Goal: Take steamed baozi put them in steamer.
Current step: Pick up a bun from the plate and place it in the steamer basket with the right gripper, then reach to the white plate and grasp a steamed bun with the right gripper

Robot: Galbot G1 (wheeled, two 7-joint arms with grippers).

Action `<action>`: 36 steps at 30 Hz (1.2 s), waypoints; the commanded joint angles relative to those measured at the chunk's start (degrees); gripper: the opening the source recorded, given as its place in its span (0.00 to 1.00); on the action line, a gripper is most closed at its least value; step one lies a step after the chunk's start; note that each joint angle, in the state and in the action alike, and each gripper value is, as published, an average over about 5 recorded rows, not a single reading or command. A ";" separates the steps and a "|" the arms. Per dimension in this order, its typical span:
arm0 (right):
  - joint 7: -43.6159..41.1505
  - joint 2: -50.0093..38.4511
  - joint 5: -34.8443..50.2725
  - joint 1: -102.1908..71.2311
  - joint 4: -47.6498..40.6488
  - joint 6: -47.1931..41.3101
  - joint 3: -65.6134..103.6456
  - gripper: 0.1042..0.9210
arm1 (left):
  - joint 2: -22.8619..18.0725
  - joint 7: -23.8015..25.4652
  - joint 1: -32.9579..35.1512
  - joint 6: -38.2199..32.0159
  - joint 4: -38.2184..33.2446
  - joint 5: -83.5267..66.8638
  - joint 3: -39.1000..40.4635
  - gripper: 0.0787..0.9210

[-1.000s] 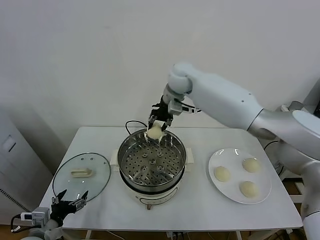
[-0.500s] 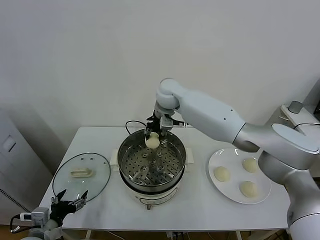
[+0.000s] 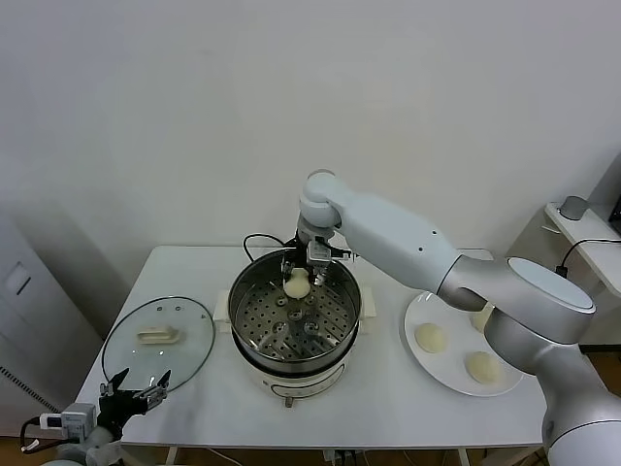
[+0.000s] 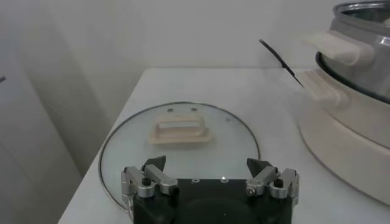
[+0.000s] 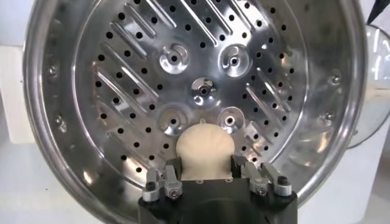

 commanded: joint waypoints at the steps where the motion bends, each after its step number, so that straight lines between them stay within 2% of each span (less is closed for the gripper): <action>1: 0.73 -0.07 2.11 0.51 -0.42 2.80 -0.25 0.64 | -0.05 0.02 0.05 -0.05 -0.02 -0.01 -0.03 0.88; 5: -0.47 -2.51 12.32 6.45 -0.25 2.80 -3.10 0.78 | -0.19 0.01 0.21 -0.07 -0.13 -0.01 -0.10 0.88; 8: -2.71 -5.54 20.82 12.35 -0.89 1.29 -6.01 0.86 | -0.19 -0.01 0.38 -0.08 -0.20 -0.01 -0.11 0.88; 13: -6.69 -13.08 39.85 21.83 -0.54 -11.56 -16.29 0.88 | -0.16 -0.03 0.46 -0.06 -0.52 -0.01 -0.03 0.88; 16: -8.71 -17.82 46.12 26.55 0.05 -20.58 -23.05 0.88 | -0.13 -0.06 0.35 -0.03 -0.72 -0.02 -0.06 0.88; 25: -9.39 -29.55 54.73 30.99 4.91 -38.52 -36.71 0.88 | 0.00 -0.09 0.18 0.02 -1.20 -0.10 -0.01 0.88; 30: -7.90 -33.90 55.37 26.46 6.19 -40.84 -37.57 0.88 | 0.02 -0.13 0.03 0.11 -1.35 -0.13 -0.04 0.88; 36: -5.58 -37.04 52.29 19.20 6.62 -41.21 -34.13 0.88 | -0.21 -0.25 0.02 0.27 -1.60 -0.11 -0.14 0.88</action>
